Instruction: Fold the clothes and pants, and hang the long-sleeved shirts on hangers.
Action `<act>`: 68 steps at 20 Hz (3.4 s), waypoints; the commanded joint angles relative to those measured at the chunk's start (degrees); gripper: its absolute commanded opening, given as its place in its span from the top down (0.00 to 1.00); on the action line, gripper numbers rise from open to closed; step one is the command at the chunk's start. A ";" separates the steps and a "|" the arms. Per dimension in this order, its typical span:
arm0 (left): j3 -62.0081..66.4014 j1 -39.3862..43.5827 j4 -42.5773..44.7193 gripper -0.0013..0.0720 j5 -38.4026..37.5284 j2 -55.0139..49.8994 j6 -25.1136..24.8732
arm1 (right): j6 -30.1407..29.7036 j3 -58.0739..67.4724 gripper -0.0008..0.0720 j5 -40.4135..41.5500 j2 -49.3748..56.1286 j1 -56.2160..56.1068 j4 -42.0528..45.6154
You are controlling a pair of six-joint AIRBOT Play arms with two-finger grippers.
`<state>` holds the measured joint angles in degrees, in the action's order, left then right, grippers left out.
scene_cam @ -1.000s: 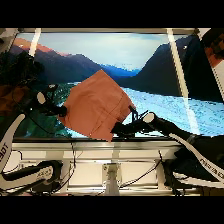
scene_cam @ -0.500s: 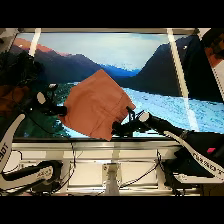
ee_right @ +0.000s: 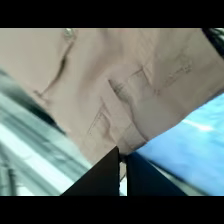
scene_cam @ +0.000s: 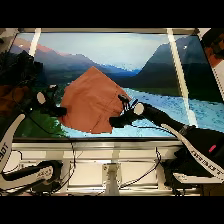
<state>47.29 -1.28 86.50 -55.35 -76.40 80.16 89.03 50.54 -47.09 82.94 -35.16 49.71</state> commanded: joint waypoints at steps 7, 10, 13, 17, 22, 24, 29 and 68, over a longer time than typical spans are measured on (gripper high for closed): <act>-0.02 0.15 -9.33 0.97 -10.47 -0.02 0.00 | 3.82 2.19 0.97 -8.94 -3.74 11.28 16.46; -0.02 2.78 -13.07 0.97 -13.09 -0.02 0.02 | 0.83 2.19 0.97 -13.25 -4.24 14.16 18.14; -0.02 9.79 -11.39 0.97 -13.27 -0.02 1.11 | 0.68 2.19 0.97 -14.47 -4.24 14.45 20.22; -0.02 21.53 5.88 0.97 -12.66 -0.02 8.90 | 0.68 2.19 0.97 -14.21 -4.24 14.40 20.22; 0.44 26.34 23.19 0.97 -11.32 2.97 15.72 | 0.68 2.19 0.97 -13.73 -4.24 14.38 20.65; 1.79 26.29 26.23 0.97 -11.06 5.86 15.91 | 0.70 2.19 0.97 -13.18 -4.24 14.38 20.31; 6.23 26.34 30.49 0.97 -9.14 12.44 15.85 | 0.68 2.19 0.97 -13.03 -4.24 14.38 19.10; -3.45 36.52 11.56 0.97 -27.56 18.05 17.42 | 0.00 -4.94 0.97 -25.31 -13.18 14.38 20.22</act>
<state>47.75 35.20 99.02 -83.83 -58.30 97.12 89.01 47.79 -71.83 69.78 -20.75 69.36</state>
